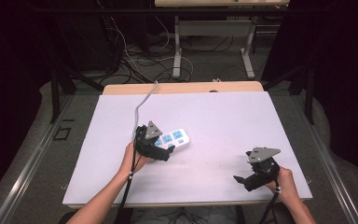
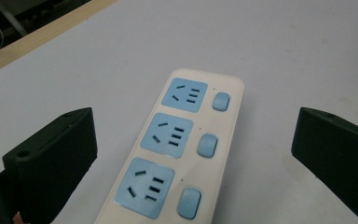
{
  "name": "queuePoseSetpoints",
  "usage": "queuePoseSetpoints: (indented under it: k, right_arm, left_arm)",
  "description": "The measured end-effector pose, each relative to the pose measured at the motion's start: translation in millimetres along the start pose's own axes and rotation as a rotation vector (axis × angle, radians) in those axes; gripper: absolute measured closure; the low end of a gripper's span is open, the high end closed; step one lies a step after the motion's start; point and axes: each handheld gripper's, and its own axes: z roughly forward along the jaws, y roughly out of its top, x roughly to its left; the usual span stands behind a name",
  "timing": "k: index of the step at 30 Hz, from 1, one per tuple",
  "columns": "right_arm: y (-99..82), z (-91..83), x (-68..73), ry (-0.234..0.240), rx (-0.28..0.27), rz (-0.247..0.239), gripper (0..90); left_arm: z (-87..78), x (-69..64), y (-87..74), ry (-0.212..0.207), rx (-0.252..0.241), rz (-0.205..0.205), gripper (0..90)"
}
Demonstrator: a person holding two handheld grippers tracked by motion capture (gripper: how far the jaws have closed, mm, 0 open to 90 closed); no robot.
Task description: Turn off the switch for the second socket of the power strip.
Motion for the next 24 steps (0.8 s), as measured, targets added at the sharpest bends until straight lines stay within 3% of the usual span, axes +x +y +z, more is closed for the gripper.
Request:
queuePoseSetpoints:
  k: [5, 19, 21, 24]
  right_arm:
    - [-0.2, -0.2, -0.3, 0.002, -0.004, 0.002, 0.6]
    - [0.1, -1.8, 0.0, 0.005, 0.004, -0.001, 0.6]
    - [0.0, -1.7, 0.0, 0.001, 0.0, -0.001, 0.6]
    - [-0.2, -1.8, 0.0, 0.001, 0.001, 0.001, 0.6]
  left_arm:
    - [-7.5, 0.9, -3.0, 0.018, 0.0, 0.021, 0.2]
    - [-25.8, 4.3, -13.8, 0.022, 0.008, 0.002, 0.2]
    - [-28.1, 6.3, -14.0, 0.033, 0.013, 0.022, 0.2]
    - [-31.9, 7.3, -15.6, 0.036, 0.011, 0.001, 0.2]
